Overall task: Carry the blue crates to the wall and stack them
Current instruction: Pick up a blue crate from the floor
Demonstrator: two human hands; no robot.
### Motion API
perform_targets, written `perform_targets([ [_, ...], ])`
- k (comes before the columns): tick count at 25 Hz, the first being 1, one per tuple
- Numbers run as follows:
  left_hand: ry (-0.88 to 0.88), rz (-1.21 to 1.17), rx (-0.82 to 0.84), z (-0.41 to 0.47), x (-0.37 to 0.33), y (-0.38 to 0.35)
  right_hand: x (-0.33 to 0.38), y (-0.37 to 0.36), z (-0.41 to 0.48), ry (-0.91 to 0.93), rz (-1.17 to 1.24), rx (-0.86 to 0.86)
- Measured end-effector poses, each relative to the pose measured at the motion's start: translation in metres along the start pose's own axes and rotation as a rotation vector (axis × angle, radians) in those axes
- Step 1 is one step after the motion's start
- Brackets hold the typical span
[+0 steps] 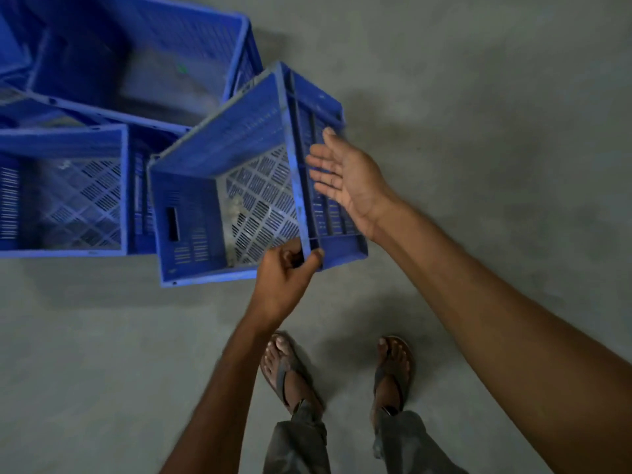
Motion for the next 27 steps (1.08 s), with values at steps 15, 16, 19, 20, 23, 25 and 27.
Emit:
perform_targets([
  [15,0.2,-0.284,-0.147,0.016,0.006,0.096,-0.013,-0.105,-0.025,0.304,-0.426,-0.241],
  [16,0.236,-0.288,-0.24,0.022,0.011,0.105,-0.009,-0.105,-0.037,0.357,-0.469,-0.271],
  [19,0.345,-0.33,-0.429,0.034,0.023,0.115,0.018,-0.086,-0.083,0.497,-0.586,-0.377],
  [20,0.39,-0.352,-0.476,0.035,0.023,0.117,0.031,-0.073,-0.103,0.535,-0.599,-0.402],
  [23,0.533,-0.38,-0.501,0.03,0.009,0.111,0.071,-0.026,-0.158,0.613,-0.543,-0.451],
  [25,0.608,-0.389,-0.436,0.015,-0.008,0.101,0.101,0.006,-0.198,0.602,-0.48,-0.456],
  [27,0.628,-0.419,-0.303,0.002,-0.018,0.085,0.13,0.028,-0.243,0.611,-0.445,-0.444],
])
Point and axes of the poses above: each hand's wrist, its own z-axis towards the middle knuckle, its own y-axis out of the back of the hand, x = y × z, the point moved 2 cm from there along z, towards the middle knuckle, and after that the axes turned 14 degrees about -x, right-handed, at the moved point
